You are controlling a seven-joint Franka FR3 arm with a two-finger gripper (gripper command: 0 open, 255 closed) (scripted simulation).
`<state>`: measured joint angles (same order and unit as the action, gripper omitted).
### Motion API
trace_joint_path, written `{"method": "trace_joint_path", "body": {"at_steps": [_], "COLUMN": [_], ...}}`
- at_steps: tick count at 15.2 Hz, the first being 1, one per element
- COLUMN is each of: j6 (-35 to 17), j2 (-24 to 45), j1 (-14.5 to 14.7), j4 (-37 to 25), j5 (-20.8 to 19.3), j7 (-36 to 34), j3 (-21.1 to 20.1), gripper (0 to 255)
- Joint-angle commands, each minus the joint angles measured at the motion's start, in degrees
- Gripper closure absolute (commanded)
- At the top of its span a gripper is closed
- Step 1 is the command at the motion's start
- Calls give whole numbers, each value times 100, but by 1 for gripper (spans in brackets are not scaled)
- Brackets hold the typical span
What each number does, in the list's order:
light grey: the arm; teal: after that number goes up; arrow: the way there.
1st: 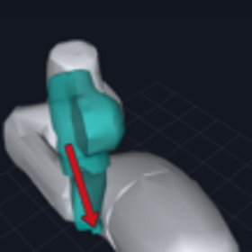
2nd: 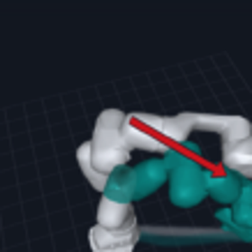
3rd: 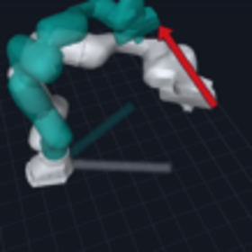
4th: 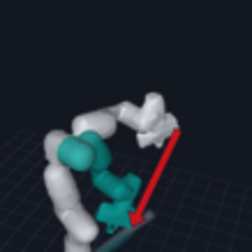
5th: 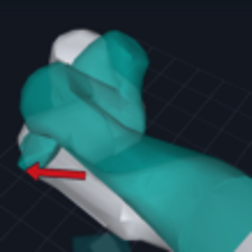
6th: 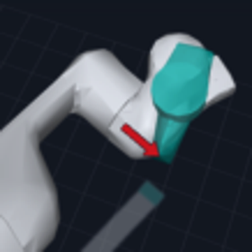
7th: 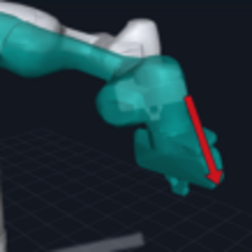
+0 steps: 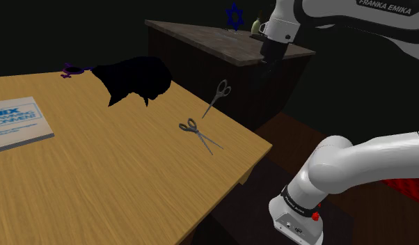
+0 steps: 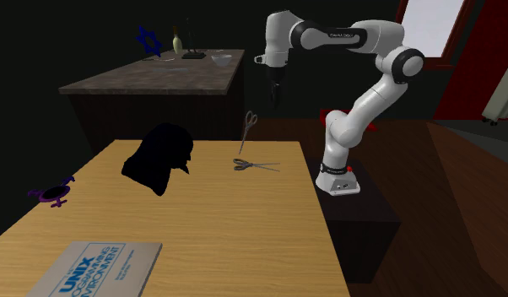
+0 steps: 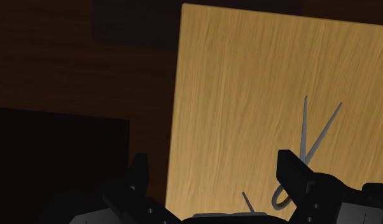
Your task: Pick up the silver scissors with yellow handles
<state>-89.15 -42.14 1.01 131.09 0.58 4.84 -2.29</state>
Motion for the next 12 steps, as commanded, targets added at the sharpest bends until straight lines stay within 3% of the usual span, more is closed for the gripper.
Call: {"method": "trace_joint_path", "body": {"at_steps": [1,12], "j6": [0,-1727], "j2": [0,990], "j1": [0,285], "j4": [0,560], "j5": [0,517], "j7": [0,-1151], "j3": [0,-1050], "gripper": [0,0]}}
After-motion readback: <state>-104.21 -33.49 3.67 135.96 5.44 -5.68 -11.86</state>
